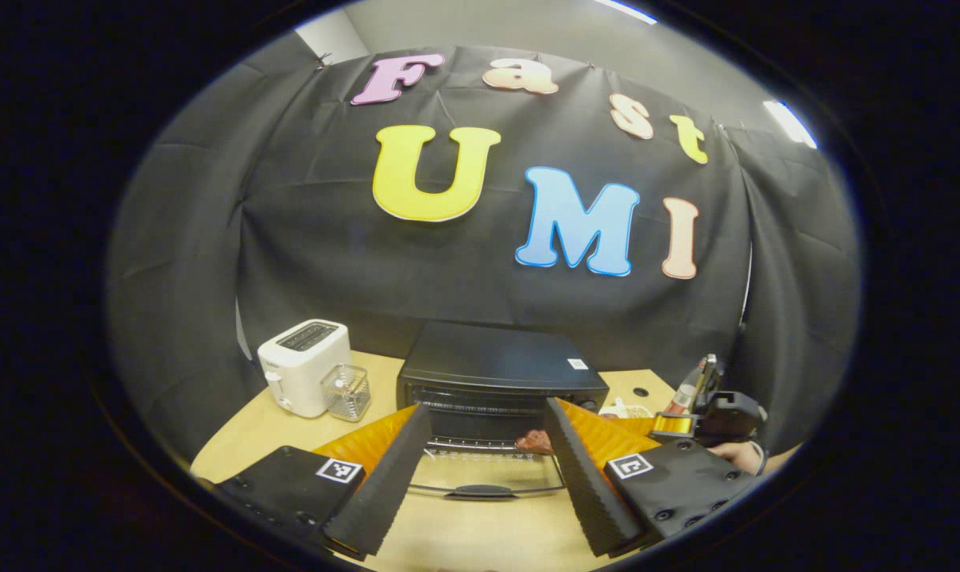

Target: Open the electric oven with the left hand, put the food in, and close the electric oven.

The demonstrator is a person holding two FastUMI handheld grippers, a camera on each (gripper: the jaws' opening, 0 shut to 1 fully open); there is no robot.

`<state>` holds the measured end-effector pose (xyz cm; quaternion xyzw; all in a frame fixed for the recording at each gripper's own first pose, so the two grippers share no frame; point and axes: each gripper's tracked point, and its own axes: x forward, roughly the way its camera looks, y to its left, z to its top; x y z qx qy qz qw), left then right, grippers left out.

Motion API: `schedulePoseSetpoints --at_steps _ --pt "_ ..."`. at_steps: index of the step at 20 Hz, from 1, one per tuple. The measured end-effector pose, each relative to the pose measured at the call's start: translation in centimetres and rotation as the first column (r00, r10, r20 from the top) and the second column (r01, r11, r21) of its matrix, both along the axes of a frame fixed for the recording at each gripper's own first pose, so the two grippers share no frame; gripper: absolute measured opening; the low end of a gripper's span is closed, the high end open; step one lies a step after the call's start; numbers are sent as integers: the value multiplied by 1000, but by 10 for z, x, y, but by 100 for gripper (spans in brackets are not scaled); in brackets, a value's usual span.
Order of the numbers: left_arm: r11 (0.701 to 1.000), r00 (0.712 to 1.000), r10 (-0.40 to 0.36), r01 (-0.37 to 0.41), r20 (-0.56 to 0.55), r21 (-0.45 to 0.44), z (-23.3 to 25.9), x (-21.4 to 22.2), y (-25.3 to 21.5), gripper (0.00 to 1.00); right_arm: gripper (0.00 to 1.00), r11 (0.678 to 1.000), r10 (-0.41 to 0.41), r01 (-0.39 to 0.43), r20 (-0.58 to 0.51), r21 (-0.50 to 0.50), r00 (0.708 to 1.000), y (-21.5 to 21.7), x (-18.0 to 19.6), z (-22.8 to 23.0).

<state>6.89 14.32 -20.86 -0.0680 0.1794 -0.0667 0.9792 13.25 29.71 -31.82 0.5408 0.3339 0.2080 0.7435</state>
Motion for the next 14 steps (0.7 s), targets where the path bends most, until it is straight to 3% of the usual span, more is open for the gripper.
schedulePoseSetpoints --at_steps 7,10,14 --pt "1000 999 21 -21 -25 -5 -8 -10 55 100 12 971 -235 238 -99 23 967 45 64 -52" --pt "999 999 36 -36 -34 -1 -12 -18 80 100 12 935 -345 350 -86 62 935 49 90 -56" --pt "999 997 53 -52 -61 9 -25 -25 104 96 12 881 -468 472 -90 29 879 51 118 -71"
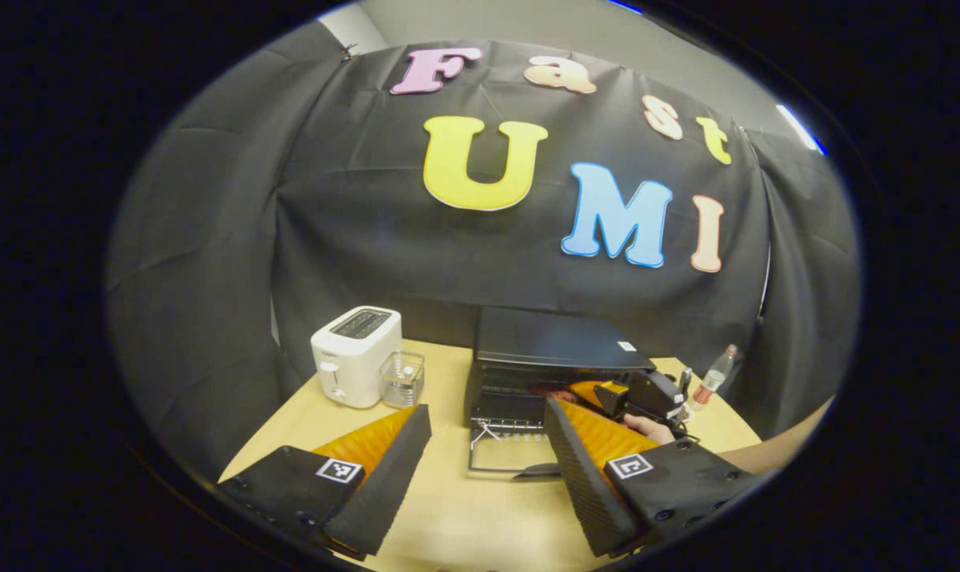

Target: Open the electric oven with the left hand, put the food in, and close the electric oven.

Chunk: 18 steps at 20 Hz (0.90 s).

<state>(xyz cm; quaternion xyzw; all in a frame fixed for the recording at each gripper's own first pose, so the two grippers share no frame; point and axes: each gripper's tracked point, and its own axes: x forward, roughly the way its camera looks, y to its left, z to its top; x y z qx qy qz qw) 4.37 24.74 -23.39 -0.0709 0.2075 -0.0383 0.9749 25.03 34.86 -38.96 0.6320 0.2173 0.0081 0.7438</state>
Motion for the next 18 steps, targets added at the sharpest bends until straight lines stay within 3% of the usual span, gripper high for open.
schedulePoseSetpoints --at_steps 4,11,12,14,16,18 --pt "1000 1000 18 -19 -18 -17 -5 4 11 96 12 993 -117 118 -24 32 993 -1 21 -10" --pt "999 1000 19 -20 -24 -38 -7 16 15 100 13 982 -189 191 -70 16 979 2 32 -18" --pt "999 1000 17 -17 -22 -42 -8 17 14 97 15 983 -183 183 -110 -5 977 1 30 -25" --pt "999 1000 9 -10 -20 -46 -9 23 10 100 31 985 -175 174 -128 -23 976 1 22 -26" --pt "999 1000 0 -1 -13 -49 -8 28 4 100 33 990 -141 136 -132 -45 981 2 14 -23" --pt "999 1000 -10 9 -10 -50 -8 35 -3 96 42 993 -106 100 -120 -59 987 4 3 -15"
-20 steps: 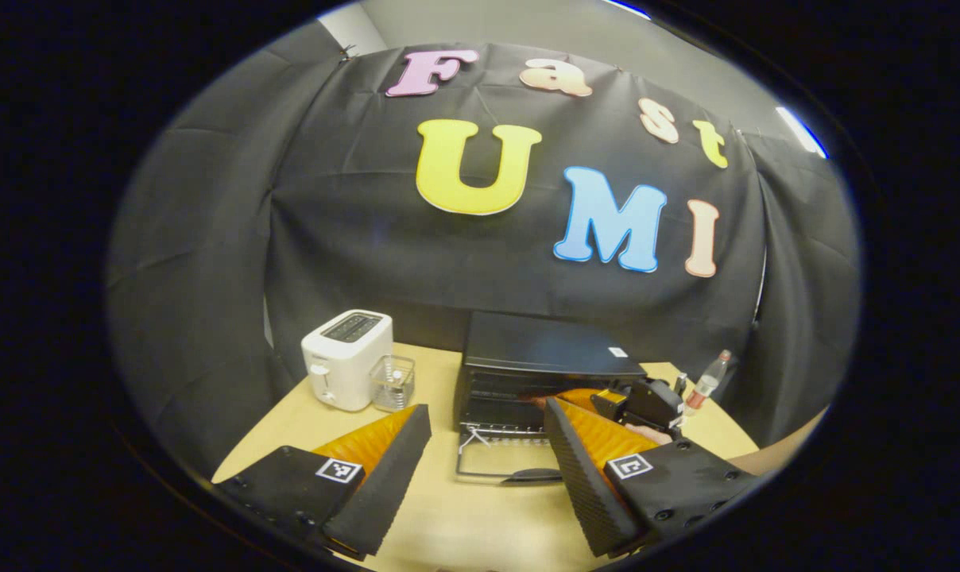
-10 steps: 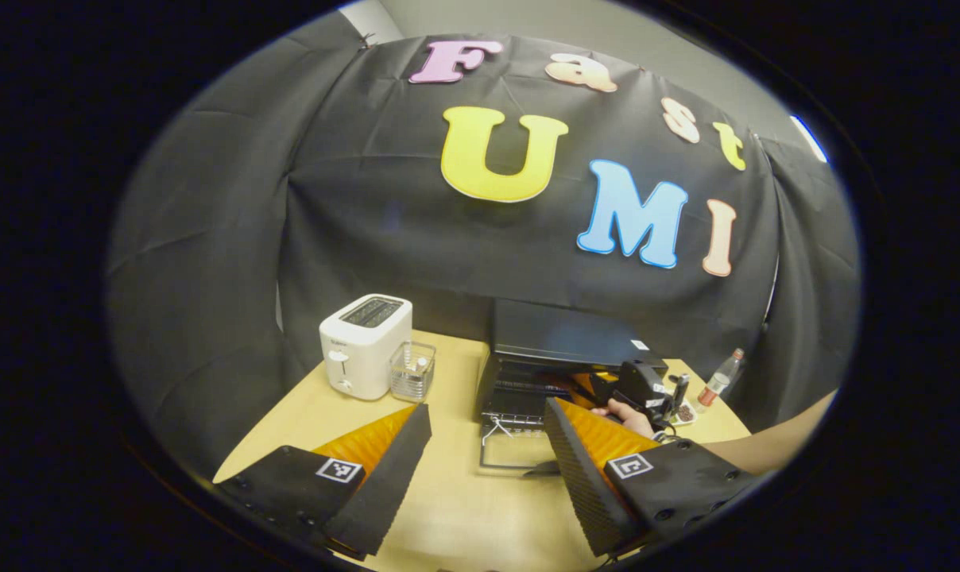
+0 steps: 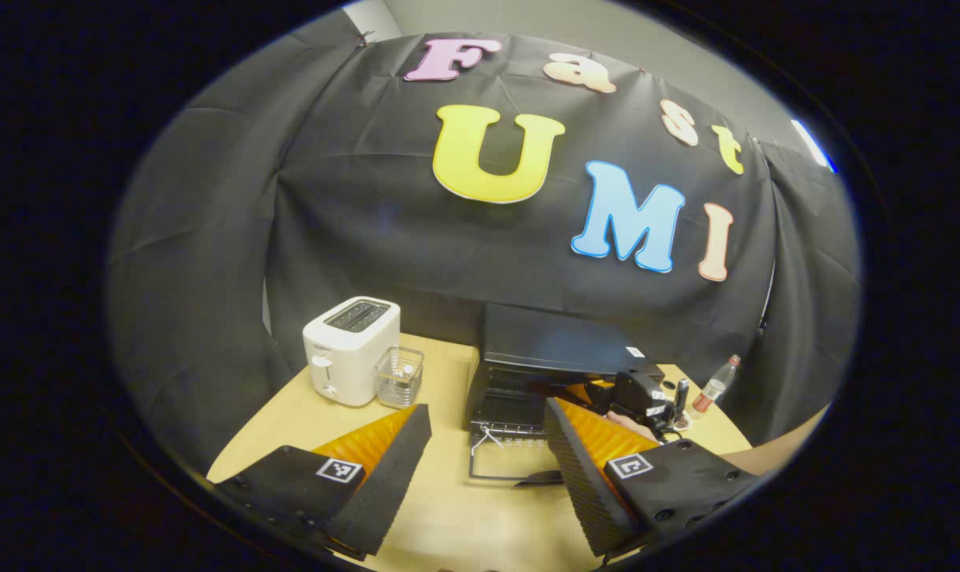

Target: Open the electric oven with the left hand, put the food in, and close the electric oven.

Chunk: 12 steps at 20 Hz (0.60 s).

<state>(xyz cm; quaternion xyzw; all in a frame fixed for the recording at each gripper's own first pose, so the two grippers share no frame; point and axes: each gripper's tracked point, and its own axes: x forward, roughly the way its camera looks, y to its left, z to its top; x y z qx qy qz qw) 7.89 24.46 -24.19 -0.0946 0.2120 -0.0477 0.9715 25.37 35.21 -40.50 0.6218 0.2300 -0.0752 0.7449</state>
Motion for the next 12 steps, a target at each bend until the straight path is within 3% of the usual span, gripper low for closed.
schedulePoseSetpoints --at_steps 2,4,6,9,10,11,12 --pt "1000 1000 -11 11 3 -3 0 4 -9 100 60 998 47 -46 4 -41 999 -1 -9 4" --pt "1000 1000 -26 26 10 -6 2 9 -19 96 68 994 95 -94 4 -58 995 0 -17 8" --pt "999 999 -39 39 14 -3 3 11 -28 100 77 986 128 -127 5 -106 992 -4 -24 11" --pt "998 998 -54 54 12 -11 2 12 -43 97 91 987 145 -146 -14 -62 989 -8 -34 14" --pt "998 998 -58 58 10 -11 2 12 -47 100 93 990 130 -131 -26 -52 991 -13 -35 15" --pt "998 998 -61 61 12 -12 2 13 -52 93 95 995 94 -95 -47 -11 994 -14 -35 13" --pt "998 998 -65 65 13 -16 1 13 -57 96 95 996 53 -50 -46 71 998 -9 -32 12"
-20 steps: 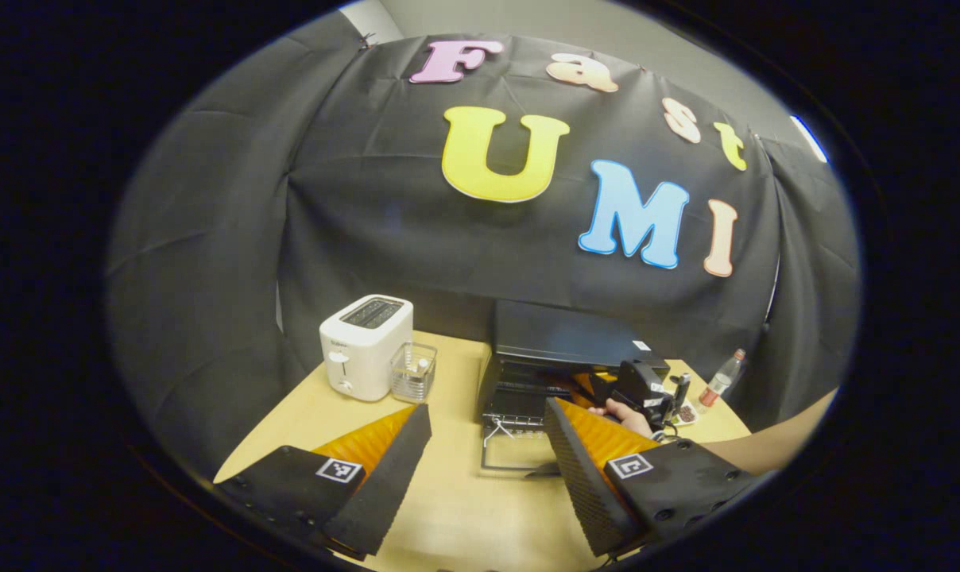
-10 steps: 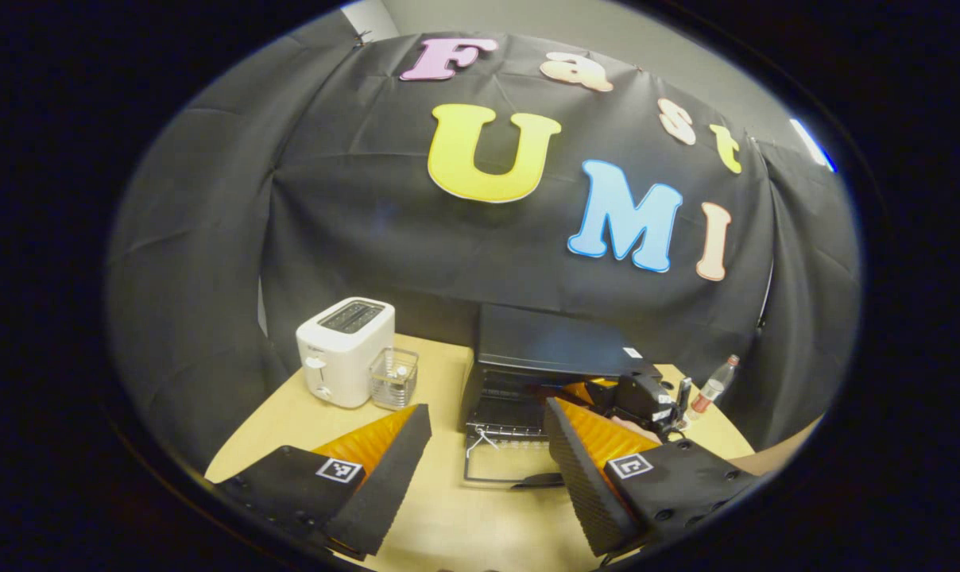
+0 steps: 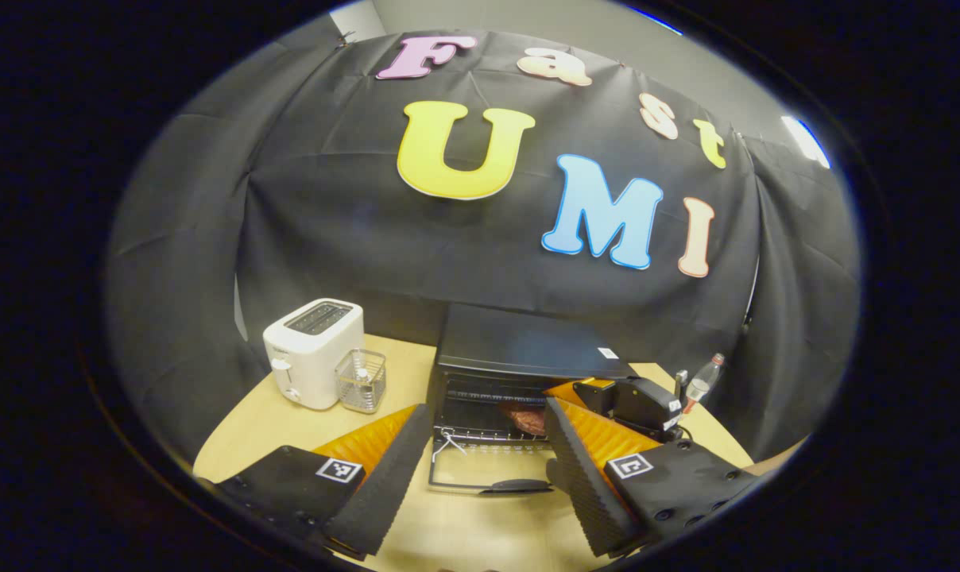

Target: Open the electric oven with the left hand, put the food in, and close the electric oven.

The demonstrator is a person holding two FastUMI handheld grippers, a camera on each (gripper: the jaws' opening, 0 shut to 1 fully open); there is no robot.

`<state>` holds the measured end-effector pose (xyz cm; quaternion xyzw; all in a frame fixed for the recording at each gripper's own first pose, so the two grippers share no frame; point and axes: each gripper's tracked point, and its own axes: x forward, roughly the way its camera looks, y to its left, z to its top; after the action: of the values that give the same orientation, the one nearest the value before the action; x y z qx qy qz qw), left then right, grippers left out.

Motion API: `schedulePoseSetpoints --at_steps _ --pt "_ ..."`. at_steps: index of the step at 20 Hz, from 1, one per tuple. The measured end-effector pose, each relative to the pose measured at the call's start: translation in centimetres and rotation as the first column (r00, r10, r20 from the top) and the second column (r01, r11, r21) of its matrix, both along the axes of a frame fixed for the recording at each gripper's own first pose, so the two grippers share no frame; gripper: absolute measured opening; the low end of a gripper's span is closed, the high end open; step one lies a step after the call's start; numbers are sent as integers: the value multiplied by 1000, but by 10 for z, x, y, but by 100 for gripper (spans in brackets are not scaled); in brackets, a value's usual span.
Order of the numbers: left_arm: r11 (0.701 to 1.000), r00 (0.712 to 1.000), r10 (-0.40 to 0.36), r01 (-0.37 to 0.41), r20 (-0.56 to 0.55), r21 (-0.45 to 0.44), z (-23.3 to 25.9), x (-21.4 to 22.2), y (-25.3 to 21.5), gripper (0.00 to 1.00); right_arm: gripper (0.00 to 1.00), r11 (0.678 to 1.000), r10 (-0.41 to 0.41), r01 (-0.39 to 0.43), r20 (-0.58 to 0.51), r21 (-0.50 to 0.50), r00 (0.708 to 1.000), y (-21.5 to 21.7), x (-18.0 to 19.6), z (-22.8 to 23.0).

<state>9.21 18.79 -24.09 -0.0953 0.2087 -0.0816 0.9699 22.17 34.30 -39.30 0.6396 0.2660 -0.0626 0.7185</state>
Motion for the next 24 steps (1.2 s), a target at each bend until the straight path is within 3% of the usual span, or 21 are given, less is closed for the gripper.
schedulePoseSetpoints --at_steps 2,3,4,6,7,8,11,12,14,16,17,19,22,24 --pt "1000 1000 -12 12 -26 -1 -6 -2 -10 100 95 985 -56 61 -32 158 998 5 4 -2" --pt "1000 1000 -15 15 -25 1 -4 -3 -12 96 92 988 -48 50 -18 145 999 6 1 -1" --pt "1000 1000 -15 15 -7 7 3 -2 -13 93 92 994 -4 5 -10 109 1000 6 -7 -1" --pt "1000 1000 -11 11 11 20 7 -3 -13 100 96 997 53 -54 12 59 999 2 -21 10" --pt "1000 1000 -11 10 7 24 5 -3 -12 96 96 996 79 -80 21 38 997 -4 -26 16" --pt "1000 1000 -9 8 8 25 6 -1 -12 100 96 995 99 -99 26 9 995 -11 -32 20" --pt "1000 1000 -14 14 14 20 2 2 -18 96 97 990 129 -127 39 -62 991 -35 -42 33" --pt "1000 1000 -19 19 13 24 0 5 -20 100 96 984 150 -144 46 -109 988 -45 -46 38" --pt "999 999 -31 30 17 33 -3 10 -28 96 96 951 201 -178 68 -254 977 -66 -56 50" --pt "998 999 -43 42 19 52 -8 15 -35 96 96 882 254 -196 81 -429 964 -91 -63 67" --pt "997 999 -50 49 19 63 -11 14 -39 100 96 833 286 -202 87 -515 954 -102 -65 78" --pt "994 998 -66 65 10 85 -18 16 -49 96 96 711 340 -184 104 -678 935 -129 -68 107" --pt "991 996 -86 87 -20 102 -33 12 -62 100 96 537 392 -81 163 -840 905 -156 -74 160" --pt "988 993 -97 104 -64 111 -51 4 -71 97 96 453 405 -3 203 -892 891 -172 -82 199"
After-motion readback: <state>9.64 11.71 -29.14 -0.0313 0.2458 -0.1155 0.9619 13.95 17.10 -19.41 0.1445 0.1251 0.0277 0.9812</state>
